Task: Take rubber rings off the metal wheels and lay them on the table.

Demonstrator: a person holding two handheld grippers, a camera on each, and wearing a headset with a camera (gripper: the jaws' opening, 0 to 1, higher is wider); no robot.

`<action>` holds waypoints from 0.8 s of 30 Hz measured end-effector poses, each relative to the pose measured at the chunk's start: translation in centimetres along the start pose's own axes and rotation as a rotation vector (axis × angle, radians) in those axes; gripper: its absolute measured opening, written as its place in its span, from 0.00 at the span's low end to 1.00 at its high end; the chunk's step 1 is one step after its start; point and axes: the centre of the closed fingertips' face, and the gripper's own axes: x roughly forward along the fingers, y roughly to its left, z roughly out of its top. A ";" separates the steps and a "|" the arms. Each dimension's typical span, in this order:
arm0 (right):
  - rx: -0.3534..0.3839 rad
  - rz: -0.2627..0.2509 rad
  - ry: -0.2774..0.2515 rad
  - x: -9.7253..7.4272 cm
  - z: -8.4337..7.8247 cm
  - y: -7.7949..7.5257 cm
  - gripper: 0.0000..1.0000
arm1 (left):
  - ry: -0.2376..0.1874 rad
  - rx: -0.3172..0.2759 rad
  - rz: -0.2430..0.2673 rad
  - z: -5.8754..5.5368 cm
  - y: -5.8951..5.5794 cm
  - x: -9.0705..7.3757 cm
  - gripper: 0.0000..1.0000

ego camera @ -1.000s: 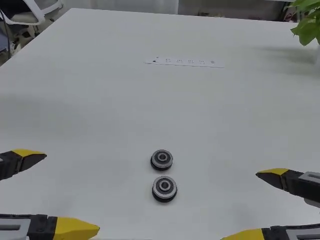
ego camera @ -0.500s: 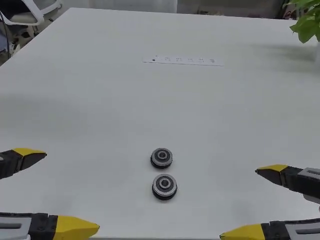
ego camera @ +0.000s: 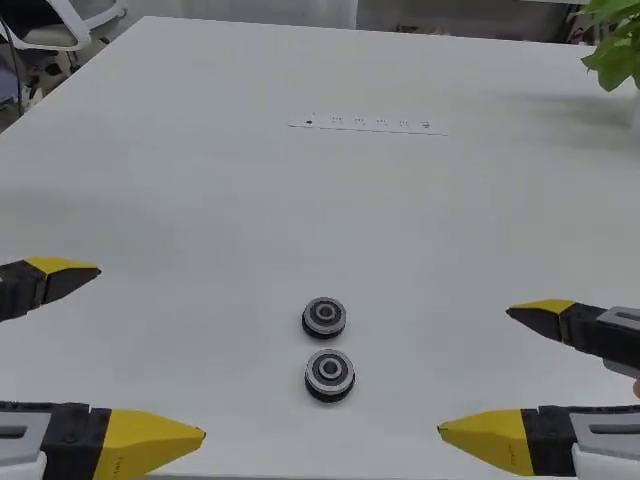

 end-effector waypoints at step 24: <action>-0.151 0.113 -0.162 2.4 10.0 0.4 0.83 | -0.116 0.233 -0.091 7.3 -1.5 0.6 0.99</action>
